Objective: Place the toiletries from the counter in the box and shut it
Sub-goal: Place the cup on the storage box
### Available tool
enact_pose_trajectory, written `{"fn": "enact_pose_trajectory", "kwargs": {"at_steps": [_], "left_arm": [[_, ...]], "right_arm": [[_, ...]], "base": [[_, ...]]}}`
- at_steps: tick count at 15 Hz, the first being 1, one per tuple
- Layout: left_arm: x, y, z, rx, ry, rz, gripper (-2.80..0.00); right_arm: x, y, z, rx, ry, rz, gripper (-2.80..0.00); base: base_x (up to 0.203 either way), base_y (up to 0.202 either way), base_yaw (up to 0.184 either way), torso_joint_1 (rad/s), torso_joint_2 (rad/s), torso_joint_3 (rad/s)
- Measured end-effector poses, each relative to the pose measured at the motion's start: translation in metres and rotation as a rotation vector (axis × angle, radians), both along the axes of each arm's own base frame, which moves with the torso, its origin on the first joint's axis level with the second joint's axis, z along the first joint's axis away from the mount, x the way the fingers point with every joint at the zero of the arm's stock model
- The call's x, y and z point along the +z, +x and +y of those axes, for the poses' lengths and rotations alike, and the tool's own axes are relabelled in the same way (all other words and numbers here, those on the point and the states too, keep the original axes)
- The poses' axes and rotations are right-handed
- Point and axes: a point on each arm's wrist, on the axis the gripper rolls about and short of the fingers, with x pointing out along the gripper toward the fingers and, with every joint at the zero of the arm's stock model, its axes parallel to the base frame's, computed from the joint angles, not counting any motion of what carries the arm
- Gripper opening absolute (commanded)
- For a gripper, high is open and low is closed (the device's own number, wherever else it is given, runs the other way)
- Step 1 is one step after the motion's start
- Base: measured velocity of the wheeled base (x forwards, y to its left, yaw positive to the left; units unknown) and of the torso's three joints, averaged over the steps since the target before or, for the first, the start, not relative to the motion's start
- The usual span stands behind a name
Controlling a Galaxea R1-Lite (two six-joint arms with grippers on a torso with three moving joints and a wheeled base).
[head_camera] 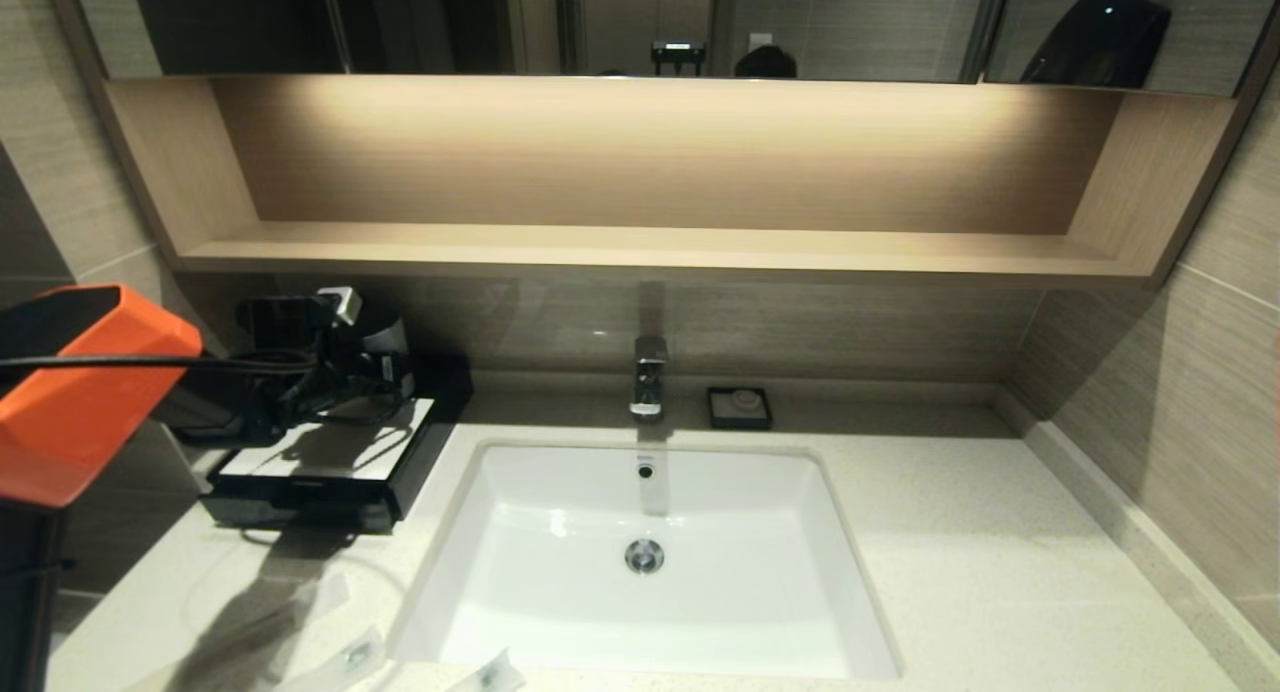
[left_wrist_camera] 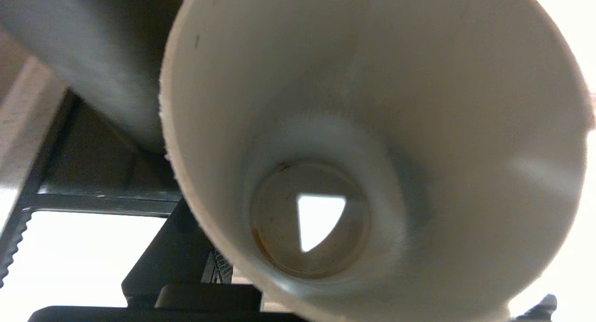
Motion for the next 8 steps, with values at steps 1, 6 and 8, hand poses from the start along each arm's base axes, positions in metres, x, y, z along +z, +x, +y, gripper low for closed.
{"fn": "enact_pose_trajectory", "kwargs": {"at_steps": [1,6,8], "left_arm": [[-0.0004,0.0002,-0.0003,0.0,-0.001,0.001,-2.8],[-0.0013,0.0038,-0.0027,-0.004,-0.007,-0.005,-2.8],[-0.0024,0.0043,-0.0021,-0.002,-0.009,-0.004,-2.8]], "right_arm": [[0.0,0.0,0.0,0.0,0.0,0.0,-2.8],[0.0,0.0,0.0,0.0,0.0,0.0,-2.8],[0.0,0.0,0.0,0.0,0.0,0.0,-2.8]], "base": [[0.0,0.0,0.0,0.0,0.0,0.0],[0.0,0.0,0.0,0.0,0.0,0.0],[0.0,0.0,0.0,0.0,0.0,0.0]]}}
